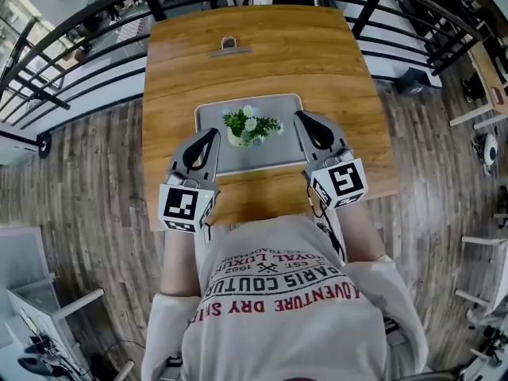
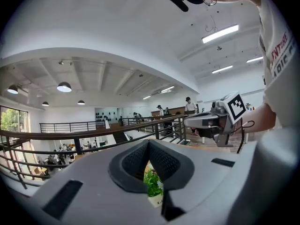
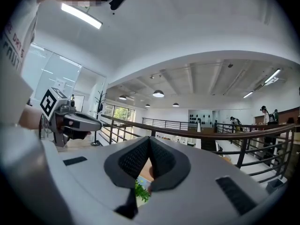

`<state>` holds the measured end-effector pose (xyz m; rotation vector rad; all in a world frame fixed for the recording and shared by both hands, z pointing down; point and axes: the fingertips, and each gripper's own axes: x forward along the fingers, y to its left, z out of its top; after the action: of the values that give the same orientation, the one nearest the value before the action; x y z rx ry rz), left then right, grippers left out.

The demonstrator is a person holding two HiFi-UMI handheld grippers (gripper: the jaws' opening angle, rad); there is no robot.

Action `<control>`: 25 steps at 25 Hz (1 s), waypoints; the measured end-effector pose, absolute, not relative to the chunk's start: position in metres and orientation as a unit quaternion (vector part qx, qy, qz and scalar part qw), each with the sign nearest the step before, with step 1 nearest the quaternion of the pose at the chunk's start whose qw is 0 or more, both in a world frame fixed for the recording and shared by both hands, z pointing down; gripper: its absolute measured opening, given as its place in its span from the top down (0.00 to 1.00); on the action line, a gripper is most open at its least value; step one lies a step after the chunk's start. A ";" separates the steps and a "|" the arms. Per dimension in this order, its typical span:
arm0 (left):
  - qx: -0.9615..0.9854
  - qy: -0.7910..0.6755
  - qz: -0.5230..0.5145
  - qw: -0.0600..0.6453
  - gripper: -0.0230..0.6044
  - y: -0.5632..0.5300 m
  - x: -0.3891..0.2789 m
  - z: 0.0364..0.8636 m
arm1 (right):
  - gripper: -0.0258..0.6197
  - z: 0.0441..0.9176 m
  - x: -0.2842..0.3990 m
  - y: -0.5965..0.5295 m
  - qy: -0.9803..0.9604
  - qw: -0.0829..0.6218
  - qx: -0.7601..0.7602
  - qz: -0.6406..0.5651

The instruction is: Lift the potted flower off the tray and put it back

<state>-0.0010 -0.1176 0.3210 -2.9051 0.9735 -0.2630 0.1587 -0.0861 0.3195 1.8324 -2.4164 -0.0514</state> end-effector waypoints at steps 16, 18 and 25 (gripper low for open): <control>-0.938 0.338 -0.068 0.014 0.94 -0.129 -0.014 0.318 | 0.92 0.318 0.137 -0.091 -0.808 0.064 0.585 -0.031; -0.939 0.338 -0.069 0.016 0.94 -0.129 -0.014 0.318 | 0.92 0.317 0.137 -0.092 -0.806 0.063 0.587 -0.033; -0.940 0.334 -0.071 0.014 0.94 -0.132 -0.010 0.318 | 0.92 0.314 0.146 -0.098 -0.795 0.050 0.604 -0.025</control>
<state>-0.0101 -0.1318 0.3183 -2.9267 1.0414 -0.2198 0.1465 -0.0978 0.3144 1.8390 -2.4226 -0.0757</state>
